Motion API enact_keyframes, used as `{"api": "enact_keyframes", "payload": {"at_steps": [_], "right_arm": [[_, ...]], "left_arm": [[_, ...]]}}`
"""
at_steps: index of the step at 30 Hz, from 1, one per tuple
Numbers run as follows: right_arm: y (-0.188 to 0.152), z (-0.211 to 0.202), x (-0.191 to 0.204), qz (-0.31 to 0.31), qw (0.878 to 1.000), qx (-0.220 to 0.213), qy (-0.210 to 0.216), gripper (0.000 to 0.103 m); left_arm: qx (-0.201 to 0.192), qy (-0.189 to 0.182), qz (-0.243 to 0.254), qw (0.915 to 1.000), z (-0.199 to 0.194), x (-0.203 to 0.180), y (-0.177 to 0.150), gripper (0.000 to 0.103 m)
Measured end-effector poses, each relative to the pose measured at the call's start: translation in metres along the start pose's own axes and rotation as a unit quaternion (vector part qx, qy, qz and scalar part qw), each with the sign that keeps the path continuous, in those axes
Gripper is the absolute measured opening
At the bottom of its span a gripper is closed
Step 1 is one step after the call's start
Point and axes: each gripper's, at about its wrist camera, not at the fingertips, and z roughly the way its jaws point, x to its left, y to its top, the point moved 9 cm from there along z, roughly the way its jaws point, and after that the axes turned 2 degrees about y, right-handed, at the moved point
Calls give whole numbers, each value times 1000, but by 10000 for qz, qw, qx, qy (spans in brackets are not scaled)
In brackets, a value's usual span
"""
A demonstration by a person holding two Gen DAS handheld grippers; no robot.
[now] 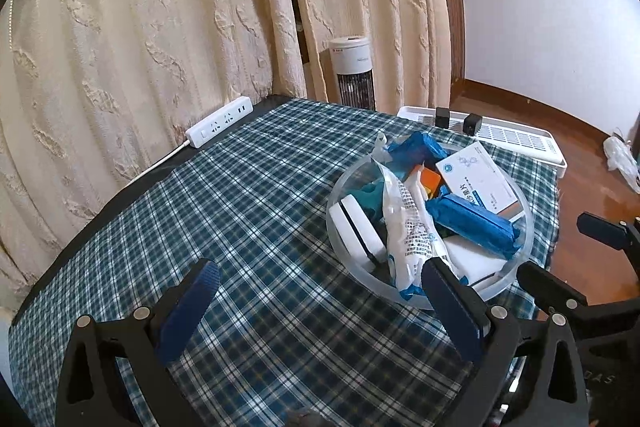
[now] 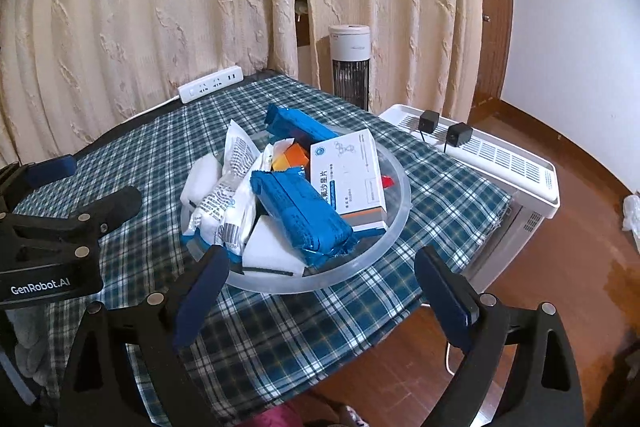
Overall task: Organize objects
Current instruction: 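Withdraw both tools away from the filled bowl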
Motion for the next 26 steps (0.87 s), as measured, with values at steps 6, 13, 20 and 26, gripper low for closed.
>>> {"api": "enact_keyframes", "payload": {"at_steps": [6,13,20,26], "right_arm": [[-1,6,-5,41,10000,50,14,95],[-4,14,-11,128,9998,124,28,95],[-6,19,-11,134,9997,169,63,95],[-5,21,-5,91,9997,186,109,95]], "left_arm": [[82,-58,30,9999,5,-4,-1,103],[89,-52,139,9998,10,-11,-2,103],[92,-3,199,9998,14,-11,-4,103],[211,-4,135,9997,16,-5,-8,103]]}}
